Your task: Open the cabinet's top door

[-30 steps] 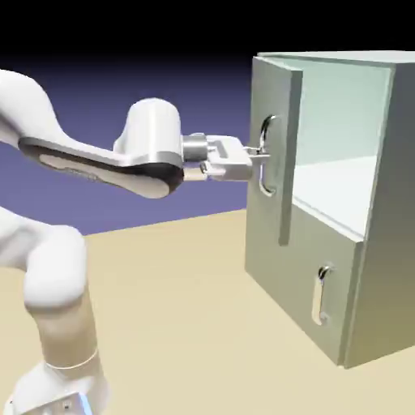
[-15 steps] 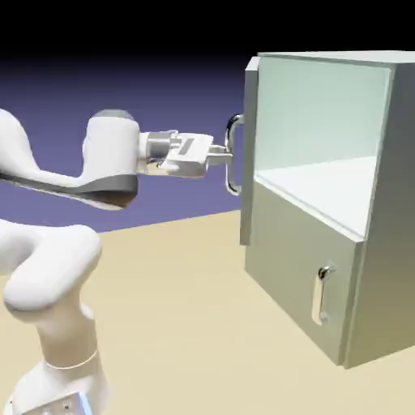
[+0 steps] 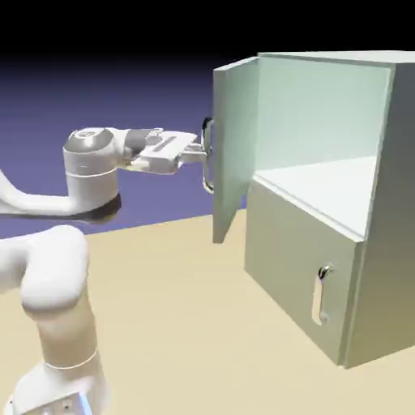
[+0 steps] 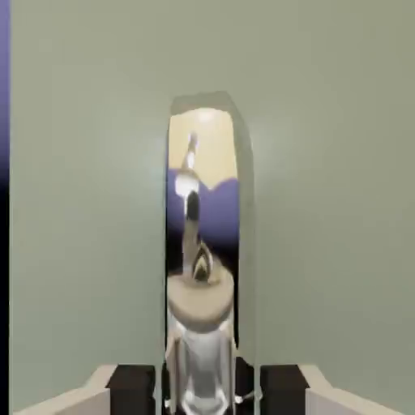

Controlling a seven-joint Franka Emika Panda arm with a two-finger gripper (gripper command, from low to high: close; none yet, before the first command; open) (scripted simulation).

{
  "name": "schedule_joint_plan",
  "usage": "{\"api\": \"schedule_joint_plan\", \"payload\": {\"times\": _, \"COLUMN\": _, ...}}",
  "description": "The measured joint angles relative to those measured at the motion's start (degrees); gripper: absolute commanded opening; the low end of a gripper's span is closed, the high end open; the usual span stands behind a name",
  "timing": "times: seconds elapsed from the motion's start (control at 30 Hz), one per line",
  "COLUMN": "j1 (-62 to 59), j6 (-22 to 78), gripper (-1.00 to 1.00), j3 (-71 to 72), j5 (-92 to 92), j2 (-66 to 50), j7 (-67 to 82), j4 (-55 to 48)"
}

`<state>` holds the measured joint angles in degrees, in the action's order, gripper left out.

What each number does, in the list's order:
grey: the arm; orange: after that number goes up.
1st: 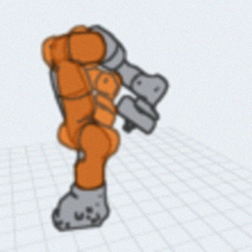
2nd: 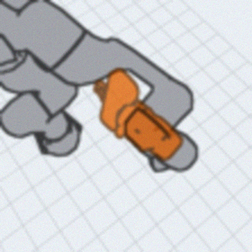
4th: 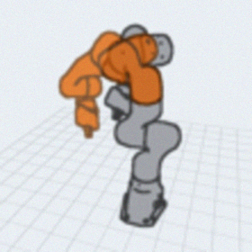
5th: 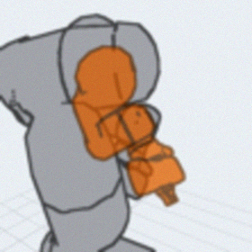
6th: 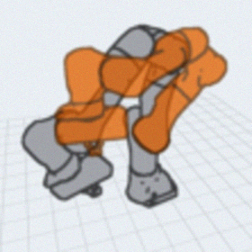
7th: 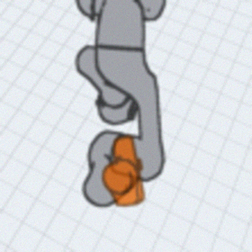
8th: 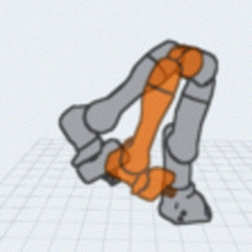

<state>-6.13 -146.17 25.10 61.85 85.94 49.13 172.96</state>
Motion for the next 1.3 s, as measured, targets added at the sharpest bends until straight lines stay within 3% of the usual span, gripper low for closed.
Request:
{"api": "schedule_joint_plan", "payload": {"times": 0.27, "j1": 8.4, "j6": 20.0, "gripper": -1.0, "j3": 13.5, "j5": -14.7, "j2": 1.0, "j7": 2.8, "j4": -4.1}}
{"api": "schedule_joint_plan", "payload": {"times": 0.5, "j1": 7.6, "j6": 37.4, "gripper": -1.0, "j3": 26.5, "j5": -25.9, "j2": -2.2, "j7": 3.2, "j4": -14.1}}
{"api": "schedule_joint_plan", "payload": {"times": 1.3, "j1": -26.7, "j6": 82.0, "gripper": -1.0, "j3": 49.1, "j5": -41.0, "j2": -6.5, "j7": 8.1, "j4": -63.8}}
